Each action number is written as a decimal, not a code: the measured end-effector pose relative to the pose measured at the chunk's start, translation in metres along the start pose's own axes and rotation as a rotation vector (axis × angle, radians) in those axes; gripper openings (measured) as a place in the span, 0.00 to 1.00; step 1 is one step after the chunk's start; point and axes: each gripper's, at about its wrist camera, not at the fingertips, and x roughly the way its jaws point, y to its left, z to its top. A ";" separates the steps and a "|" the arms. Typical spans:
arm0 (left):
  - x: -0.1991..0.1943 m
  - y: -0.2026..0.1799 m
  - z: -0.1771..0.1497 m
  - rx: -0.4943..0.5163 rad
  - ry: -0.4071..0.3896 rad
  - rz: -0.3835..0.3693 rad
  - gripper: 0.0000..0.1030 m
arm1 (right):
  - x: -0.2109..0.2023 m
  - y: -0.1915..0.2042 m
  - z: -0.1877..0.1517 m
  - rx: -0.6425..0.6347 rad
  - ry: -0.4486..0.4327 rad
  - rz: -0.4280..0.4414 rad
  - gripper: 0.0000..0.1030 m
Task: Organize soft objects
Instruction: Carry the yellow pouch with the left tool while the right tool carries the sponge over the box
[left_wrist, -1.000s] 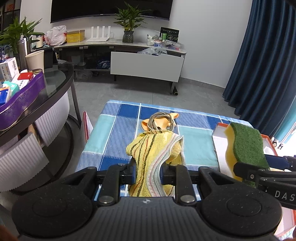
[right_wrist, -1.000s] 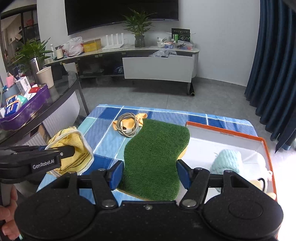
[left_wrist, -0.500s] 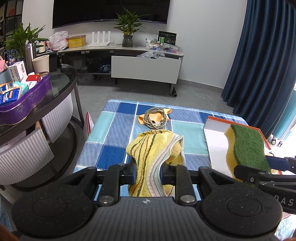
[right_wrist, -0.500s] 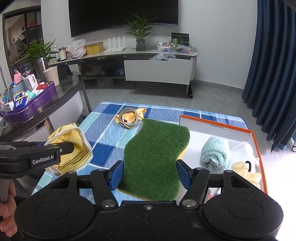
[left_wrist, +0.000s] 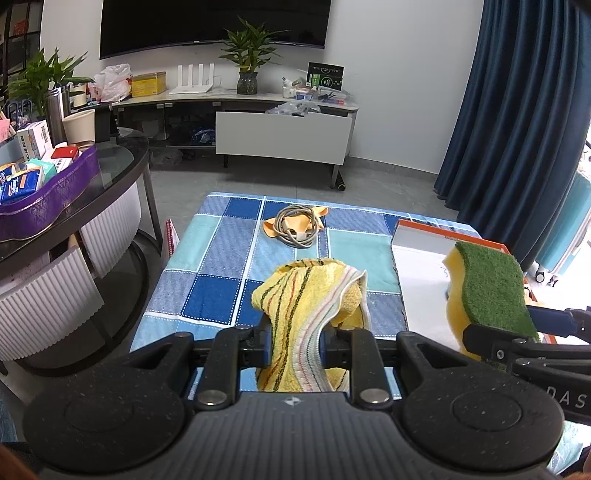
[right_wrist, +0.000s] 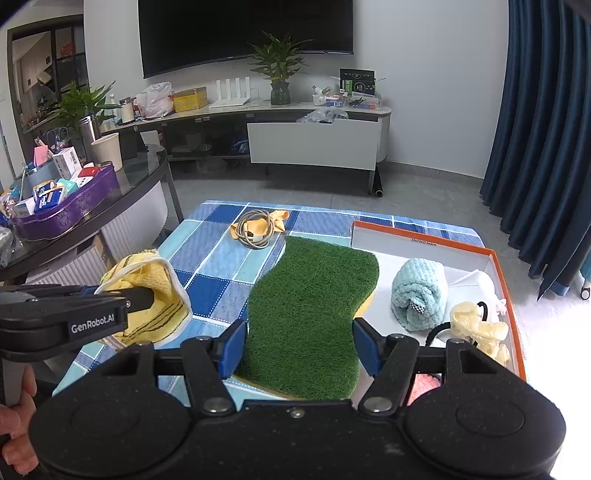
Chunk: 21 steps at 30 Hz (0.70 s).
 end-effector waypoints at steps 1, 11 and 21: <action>0.000 0.000 0.000 -0.001 0.000 -0.002 0.23 | -0.001 0.000 -0.001 0.001 -0.001 0.001 0.73; -0.006 -0.006 -0.005 0.009 -0.005 -0.005 0.23 | -0.012 -0.007 -0.008 0.009 -0.011 -0.005 0.73; -0.012 -0.016 -0.011 0.028 -0.006 -0.013 0.23 | -0.021 -0.014 -0.012 0.021 -0.022 -0.012 0.73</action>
